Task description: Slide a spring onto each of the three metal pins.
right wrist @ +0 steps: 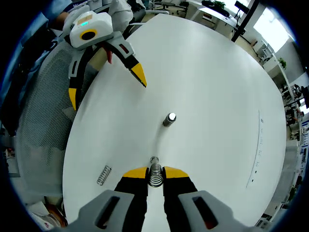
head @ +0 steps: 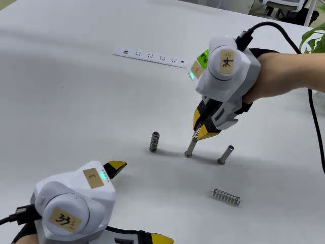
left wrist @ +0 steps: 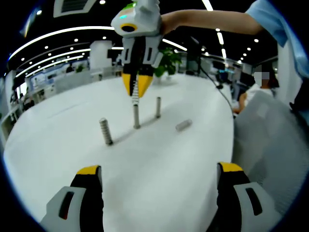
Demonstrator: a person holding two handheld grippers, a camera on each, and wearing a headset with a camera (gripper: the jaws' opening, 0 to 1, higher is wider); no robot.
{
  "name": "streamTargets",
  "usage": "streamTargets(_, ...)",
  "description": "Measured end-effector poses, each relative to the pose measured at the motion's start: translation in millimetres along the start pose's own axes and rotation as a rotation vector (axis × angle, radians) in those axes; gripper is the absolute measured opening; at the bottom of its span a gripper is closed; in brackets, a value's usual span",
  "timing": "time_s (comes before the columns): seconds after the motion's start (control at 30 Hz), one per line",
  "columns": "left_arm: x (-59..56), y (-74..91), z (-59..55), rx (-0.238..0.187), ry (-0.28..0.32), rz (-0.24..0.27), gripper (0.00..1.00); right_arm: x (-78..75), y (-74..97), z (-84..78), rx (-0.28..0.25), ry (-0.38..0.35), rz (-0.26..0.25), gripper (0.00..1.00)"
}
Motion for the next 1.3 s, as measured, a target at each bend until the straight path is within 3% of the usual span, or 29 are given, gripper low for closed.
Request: streamTargets(1.3,-6.4,-0.5,-6.0,0.013,0.016,-0.018,1.0,0.7,-6.3,-2.3,0.01,-0.004,0.013,0.13)
Point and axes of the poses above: the centre of the closed fingertips' face, and the gripper's own axes: y roughly backward along the fingers, x roughly to its left, z roughly out of its top, the point moved 2 cm from there along y, roughly backward along the fingers, and after that the axes turned 10 degrees about z, right-handed, at the moved point
